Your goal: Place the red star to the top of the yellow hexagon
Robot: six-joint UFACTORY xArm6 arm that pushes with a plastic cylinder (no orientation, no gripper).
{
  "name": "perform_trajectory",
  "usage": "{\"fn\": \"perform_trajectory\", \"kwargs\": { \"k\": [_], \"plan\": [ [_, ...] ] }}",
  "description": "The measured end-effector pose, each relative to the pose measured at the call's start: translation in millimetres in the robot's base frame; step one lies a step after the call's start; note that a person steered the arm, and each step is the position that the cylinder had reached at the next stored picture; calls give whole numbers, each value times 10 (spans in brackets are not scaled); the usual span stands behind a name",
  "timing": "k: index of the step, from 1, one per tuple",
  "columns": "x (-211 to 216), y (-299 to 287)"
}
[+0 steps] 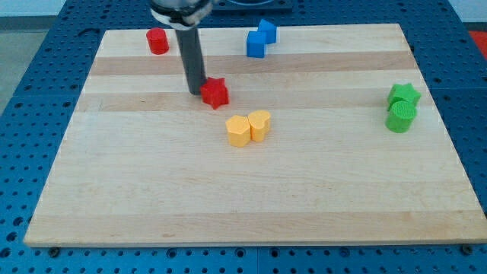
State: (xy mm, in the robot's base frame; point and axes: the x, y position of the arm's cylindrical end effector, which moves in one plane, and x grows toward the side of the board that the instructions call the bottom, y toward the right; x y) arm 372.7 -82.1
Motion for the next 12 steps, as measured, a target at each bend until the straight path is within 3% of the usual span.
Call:
{"fn": "perform_trajectory", "kwargs": {
  "k": [2, 3, 4, 6, 12],
  "plan": [
    [116, 225],
    [-213, 276],
    [-229, 475],
    [31, 482],
    [29, 394]
  ]
}}
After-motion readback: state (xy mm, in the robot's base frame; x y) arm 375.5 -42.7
